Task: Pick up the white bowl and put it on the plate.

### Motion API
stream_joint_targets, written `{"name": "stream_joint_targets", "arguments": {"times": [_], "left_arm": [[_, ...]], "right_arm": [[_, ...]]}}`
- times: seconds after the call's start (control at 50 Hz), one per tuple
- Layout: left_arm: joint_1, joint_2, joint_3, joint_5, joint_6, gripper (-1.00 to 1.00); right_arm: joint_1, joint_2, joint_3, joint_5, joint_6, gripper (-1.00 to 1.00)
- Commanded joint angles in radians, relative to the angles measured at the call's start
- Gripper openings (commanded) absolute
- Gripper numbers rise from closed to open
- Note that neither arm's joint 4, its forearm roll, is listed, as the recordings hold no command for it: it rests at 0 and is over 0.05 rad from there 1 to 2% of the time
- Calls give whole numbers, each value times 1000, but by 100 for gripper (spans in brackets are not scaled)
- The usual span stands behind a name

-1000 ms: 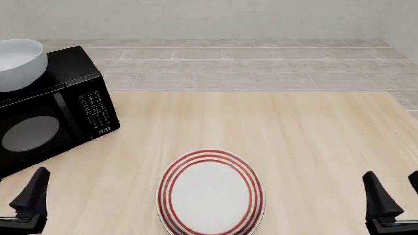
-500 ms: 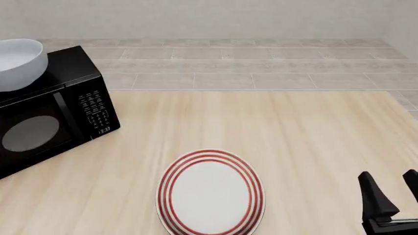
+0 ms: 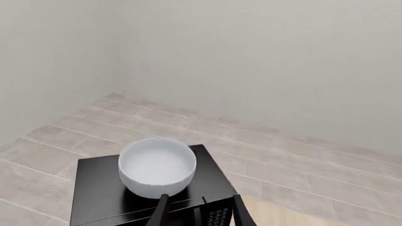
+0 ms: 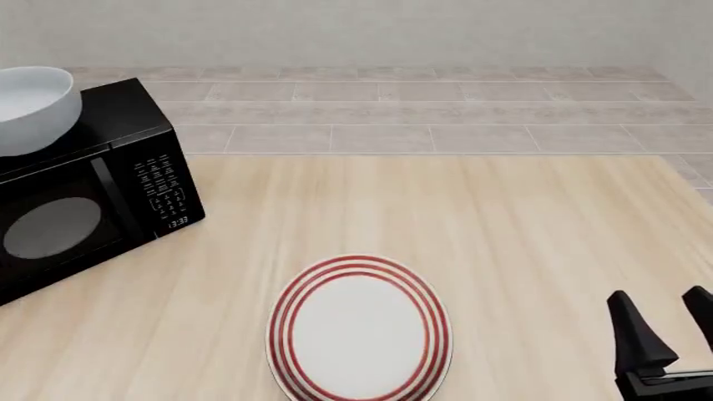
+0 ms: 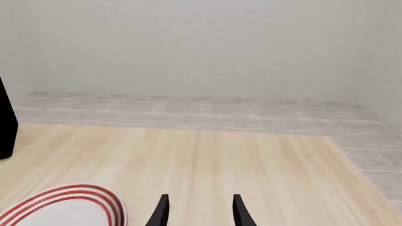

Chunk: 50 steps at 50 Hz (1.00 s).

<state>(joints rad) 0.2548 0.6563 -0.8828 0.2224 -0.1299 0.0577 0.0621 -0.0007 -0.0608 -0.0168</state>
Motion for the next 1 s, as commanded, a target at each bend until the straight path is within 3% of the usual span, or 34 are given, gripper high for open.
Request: {"name": "stream_joint_targets", "arguments": {"times": [0.02, 0.2, 0.34, 0.4, 0.46, 0.5, 0.54, 0.58, 0.62, 1.0], "left_arm": [[117, 207, -168, 63, -54, 100], [154, 252, -265, 135, -47, 100], [264, 352, -372, 177, -58, 100], [283, 394, -409, 189, -37, 100], [293, 449, -437, 209, -71, 100], [315, 468, -461, 215, -44, 100], [314, 487, -478, 222, -43, 100], [336, 503, -490, 229, 8, 100], [341, 526, -506, 239, -13, 100], [384, 685, -620, 289, 22, 100]], "right_arm": [[10, 6, 0, -7, 3, 100], [25, -1, -1, -10, 9, 100], [30, -6, 0, -10, 5, 100], [30, -17, 0, 1, 5, 100], [26, -27, 0, 11, 6, 100], [26, -29, 0, 14, 5, 100], [26, -31, 0, 16, 4, 100], [26, -31, 0, 16, 6, 100], [27, -36, 0, 20, 6, 100], [45, -19, 0, 4, 9, 100]]}}
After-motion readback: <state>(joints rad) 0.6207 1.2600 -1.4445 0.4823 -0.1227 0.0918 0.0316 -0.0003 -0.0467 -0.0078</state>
